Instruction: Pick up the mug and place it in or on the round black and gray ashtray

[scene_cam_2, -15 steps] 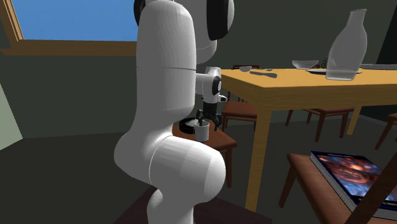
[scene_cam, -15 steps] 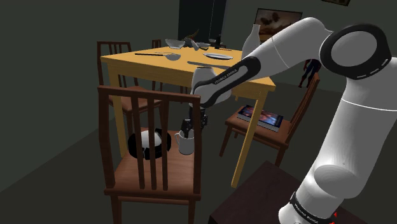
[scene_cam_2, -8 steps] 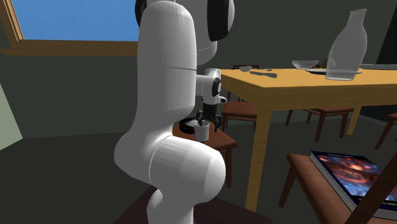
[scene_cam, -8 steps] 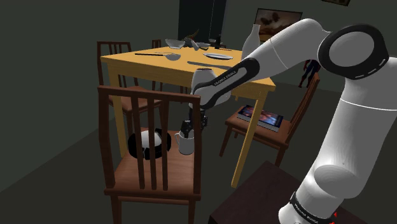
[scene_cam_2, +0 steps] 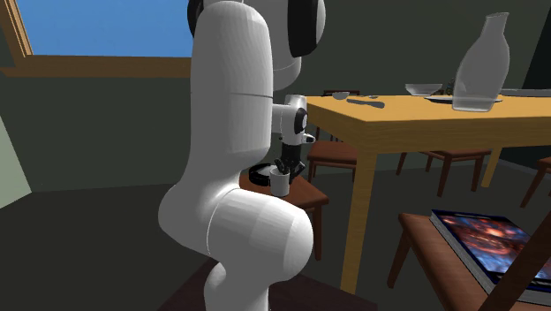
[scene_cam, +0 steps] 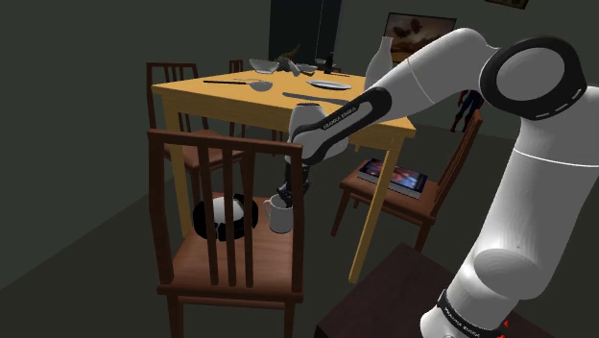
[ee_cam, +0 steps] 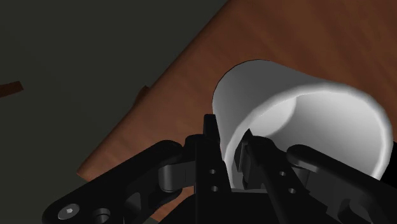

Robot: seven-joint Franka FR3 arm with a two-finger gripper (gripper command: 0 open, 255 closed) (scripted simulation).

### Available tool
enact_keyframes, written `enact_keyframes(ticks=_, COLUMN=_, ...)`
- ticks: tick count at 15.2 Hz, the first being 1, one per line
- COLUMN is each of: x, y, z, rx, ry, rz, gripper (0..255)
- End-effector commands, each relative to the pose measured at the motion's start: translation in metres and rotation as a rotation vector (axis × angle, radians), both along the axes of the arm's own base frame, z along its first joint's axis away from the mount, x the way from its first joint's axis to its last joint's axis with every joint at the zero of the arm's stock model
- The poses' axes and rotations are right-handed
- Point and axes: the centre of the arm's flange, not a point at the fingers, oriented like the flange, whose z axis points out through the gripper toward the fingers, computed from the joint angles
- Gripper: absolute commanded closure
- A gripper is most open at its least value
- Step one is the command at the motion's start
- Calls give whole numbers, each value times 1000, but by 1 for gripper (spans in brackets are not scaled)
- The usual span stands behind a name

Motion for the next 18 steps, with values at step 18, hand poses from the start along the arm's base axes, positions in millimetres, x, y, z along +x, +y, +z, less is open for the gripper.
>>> enact_keyframes(ticks=18, x=0, y=0, z=79, rx=0, ry=0, rz=0, gripper=255)
